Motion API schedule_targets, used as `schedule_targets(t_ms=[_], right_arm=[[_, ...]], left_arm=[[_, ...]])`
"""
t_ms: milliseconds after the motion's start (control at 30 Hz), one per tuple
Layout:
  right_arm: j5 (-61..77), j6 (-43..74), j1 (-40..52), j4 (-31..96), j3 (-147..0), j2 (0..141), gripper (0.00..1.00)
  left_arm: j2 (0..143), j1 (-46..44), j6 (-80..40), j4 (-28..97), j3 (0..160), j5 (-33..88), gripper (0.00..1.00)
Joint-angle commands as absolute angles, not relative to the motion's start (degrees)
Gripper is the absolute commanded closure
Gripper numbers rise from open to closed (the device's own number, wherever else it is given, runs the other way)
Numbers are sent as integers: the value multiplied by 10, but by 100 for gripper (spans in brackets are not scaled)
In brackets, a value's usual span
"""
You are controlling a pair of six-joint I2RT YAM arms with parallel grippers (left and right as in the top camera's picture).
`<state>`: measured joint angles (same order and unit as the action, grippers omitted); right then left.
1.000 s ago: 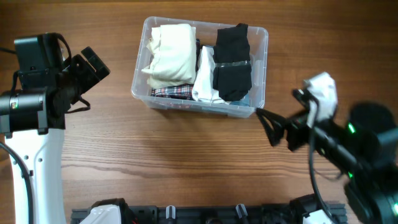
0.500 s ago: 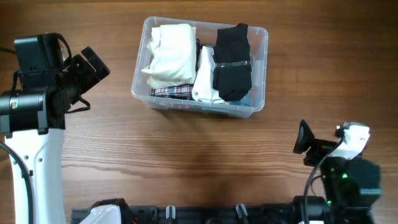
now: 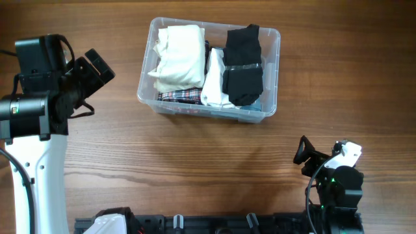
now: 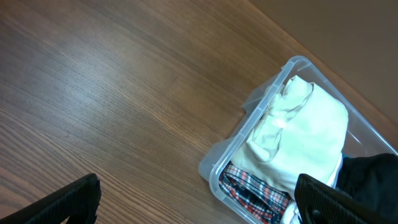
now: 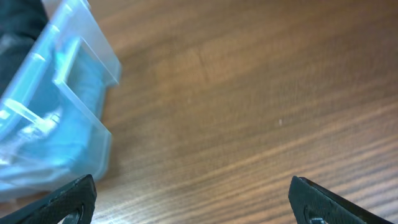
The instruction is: Pack container
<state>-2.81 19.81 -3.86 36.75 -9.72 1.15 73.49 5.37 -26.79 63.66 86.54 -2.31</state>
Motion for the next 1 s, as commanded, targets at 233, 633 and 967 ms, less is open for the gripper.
schedule_targets(t_ms=[233,633,967], right_arm=[[-25,219,-42,362,-93,3,0],[-25,219,-42,362,-93,3,0],[-25,219,-42,362,-93,3,0]], left_arm=[[733,57,-257,635,870,-29,0],[684,30,-257,635,860,-29,0],[369,-24,-56,422,567,13,0]])
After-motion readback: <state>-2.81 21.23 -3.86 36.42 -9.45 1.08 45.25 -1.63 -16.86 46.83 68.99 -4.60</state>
